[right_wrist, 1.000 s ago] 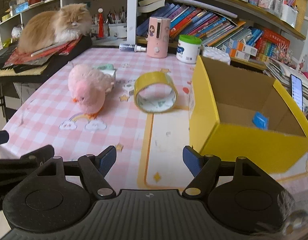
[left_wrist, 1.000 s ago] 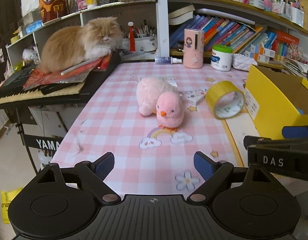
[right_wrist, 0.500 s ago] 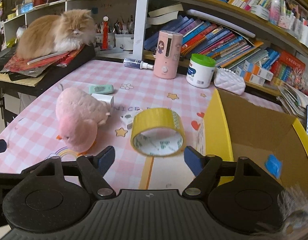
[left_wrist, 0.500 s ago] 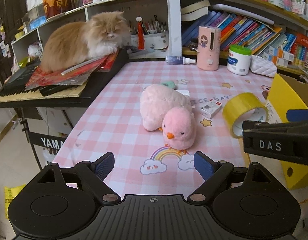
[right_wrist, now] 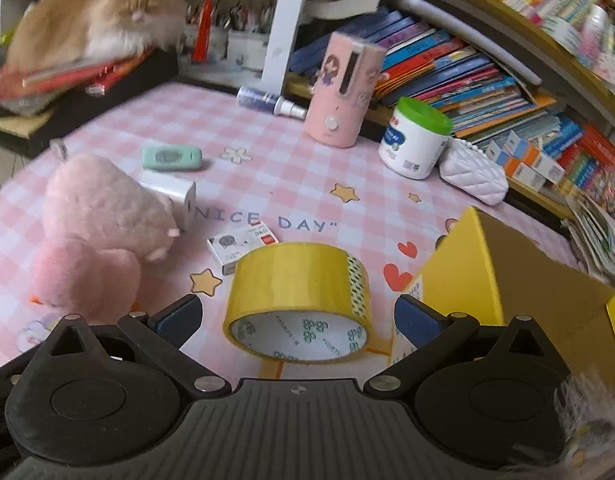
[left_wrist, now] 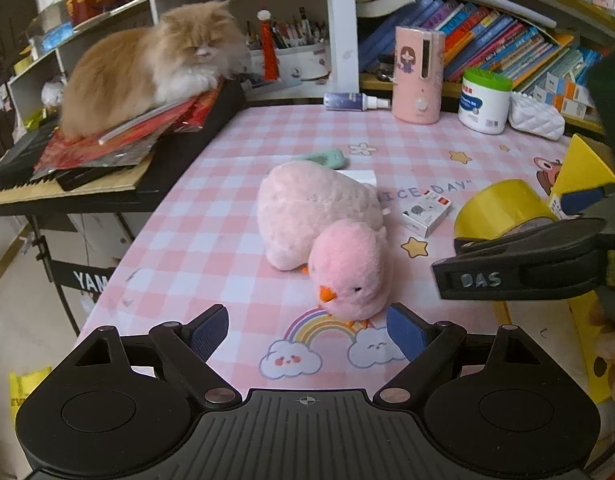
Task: Organize objects
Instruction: 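Grasp the yellow tape roll with the right tool while the left tool grasps the pink plush chick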
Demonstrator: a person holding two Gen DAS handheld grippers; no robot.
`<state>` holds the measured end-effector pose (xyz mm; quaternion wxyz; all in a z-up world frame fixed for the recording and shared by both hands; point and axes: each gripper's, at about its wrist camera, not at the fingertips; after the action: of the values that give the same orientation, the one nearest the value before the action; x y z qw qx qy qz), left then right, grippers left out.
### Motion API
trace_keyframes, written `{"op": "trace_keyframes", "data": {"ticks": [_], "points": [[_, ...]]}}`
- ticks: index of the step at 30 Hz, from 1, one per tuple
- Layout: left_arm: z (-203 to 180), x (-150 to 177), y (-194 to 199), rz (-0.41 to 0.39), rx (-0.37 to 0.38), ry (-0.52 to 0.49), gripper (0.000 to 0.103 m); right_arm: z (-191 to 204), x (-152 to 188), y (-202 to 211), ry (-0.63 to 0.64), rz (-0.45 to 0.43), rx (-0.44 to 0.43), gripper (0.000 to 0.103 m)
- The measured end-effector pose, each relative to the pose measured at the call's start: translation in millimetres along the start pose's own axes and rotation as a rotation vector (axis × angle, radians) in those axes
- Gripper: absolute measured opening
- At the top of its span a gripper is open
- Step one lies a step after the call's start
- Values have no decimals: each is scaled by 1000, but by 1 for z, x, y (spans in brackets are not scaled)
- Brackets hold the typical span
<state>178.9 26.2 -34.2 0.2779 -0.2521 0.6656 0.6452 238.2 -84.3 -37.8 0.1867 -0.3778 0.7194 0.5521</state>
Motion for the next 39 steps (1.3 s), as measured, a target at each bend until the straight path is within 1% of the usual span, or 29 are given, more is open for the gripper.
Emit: {"op": "trace_keyframes", "data": {"ticks": [3, 8, 10, 11, 12, 13, 15, 16, 21, 23, 25, 29, 34, 39], "points": [[-2, -3, -8, 7, -1, -9, 89, 6, -3, -14, 63, 15, -1, 103], [-4, -8, -20, 21, -11, -19, 88, 10, -3, -36, 98, 83, -16, 103], [-4, -10, -24, 23, -11, -15, 88, 10, -3, -40, 103, 89, -21, 102], [-5, -11, -26, 24, -9, -14, 88, 10, -4, -42, 102, 91, -24, 98], [-5, -12, -28, 24, -7, -16, 88, 9, -5, -44, 101, 89, -23, 90], [-6, -13, -29, 26, -6, -18, 88, 8, -7, -45, 100, 83, -22, 90], [-8, -15, -33, 28, -2, -22, 88, 0, -11, -45, 56, 85, -77, 89], [-9, -17, -35, 28, 1, -25, 88, -2, -12, -43, 36, 76, -89, 89], [-15, -21, -45, 28, -2, -49, 87, -12, -23, -23, 0, -39, -121, 90], [-16, -22, -51, 31, -9, -60, 79, -15, -27, -18, -7, -63, -129, 90], [-17, -22, -59, 56, -2, -72, 60, -17, -28, -14, -15, -74, -140, 89], [-16, -22, -61, 81, 20, -66, 58, -19, -28, -9, -19, -68, -161, 89], [-6, -21, -40, 47, 27, -22, 58, -23, -24, -3, -43, -54, -162, 89], [5, -17, -15, 12, 38, 12, 58, -24, -21, 11, -61, -58, -169, 89]]}}
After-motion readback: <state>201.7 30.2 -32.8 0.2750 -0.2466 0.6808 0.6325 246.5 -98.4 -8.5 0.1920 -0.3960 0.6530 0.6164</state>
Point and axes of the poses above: each gripper's, at about its wrist camera, not at the fingertips, and y roughly against the way its jaws point, z to its left, x to its underside, and after that the axes turned 8 degrees about x, right-handed
